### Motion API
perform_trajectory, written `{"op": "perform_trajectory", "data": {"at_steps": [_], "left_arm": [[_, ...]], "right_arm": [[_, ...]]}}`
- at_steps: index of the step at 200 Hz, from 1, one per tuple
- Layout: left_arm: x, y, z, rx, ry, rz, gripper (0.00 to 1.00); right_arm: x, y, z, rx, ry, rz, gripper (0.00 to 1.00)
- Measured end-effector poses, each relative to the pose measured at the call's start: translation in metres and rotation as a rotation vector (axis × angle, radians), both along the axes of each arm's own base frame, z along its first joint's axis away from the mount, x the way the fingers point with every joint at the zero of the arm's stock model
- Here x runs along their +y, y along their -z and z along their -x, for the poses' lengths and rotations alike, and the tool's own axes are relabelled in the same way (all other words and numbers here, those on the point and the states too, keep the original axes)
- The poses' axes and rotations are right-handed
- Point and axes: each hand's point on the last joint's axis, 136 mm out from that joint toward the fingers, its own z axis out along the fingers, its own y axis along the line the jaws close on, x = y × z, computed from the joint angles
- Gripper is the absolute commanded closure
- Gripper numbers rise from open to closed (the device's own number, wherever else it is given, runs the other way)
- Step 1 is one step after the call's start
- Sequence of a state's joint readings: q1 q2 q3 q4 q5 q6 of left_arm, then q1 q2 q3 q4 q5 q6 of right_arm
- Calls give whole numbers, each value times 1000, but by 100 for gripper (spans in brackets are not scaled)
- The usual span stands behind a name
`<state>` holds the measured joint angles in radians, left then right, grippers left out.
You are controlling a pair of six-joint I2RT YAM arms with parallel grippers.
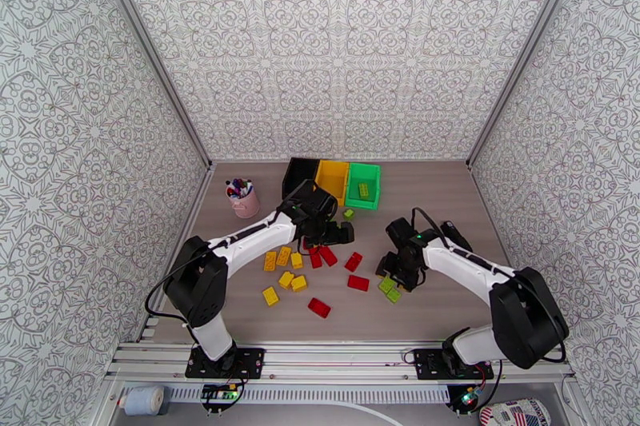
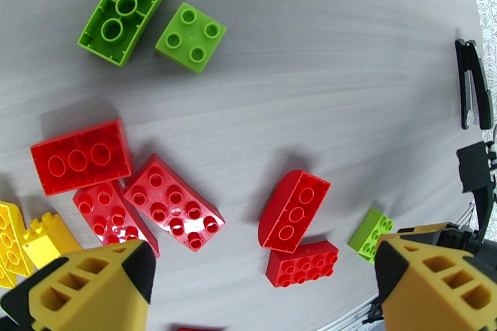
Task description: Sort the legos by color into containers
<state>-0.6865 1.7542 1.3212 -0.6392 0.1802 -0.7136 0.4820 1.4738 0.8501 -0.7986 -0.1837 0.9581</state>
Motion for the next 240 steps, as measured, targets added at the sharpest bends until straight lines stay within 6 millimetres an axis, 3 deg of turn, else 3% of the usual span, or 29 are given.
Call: {"op": "perform_trajectory", "data": {"at_steps": [86, 129, 153, 207, 240], "left_arm": [[7, 1, 7, 3, -10, 4, 1], [8, 1, 8, 7, -19, 6, 1], [8, 1, 8, 8, -20, 6, 1], [14, 1, 3, 9, -42, 9, 1], [19, -11, -12, -4, -71, 41, 1]], "right_arm": [[4, 23, -5, 36, 3, 13, 44], [3, 25, -4, 60, -9, 32, 60], [5, 24, -5, 67, -14, 32, 63], [25, 19, -26, 36, -37, -15, 69], [46, 0, -53, -24, -59, -82, 71]]}}
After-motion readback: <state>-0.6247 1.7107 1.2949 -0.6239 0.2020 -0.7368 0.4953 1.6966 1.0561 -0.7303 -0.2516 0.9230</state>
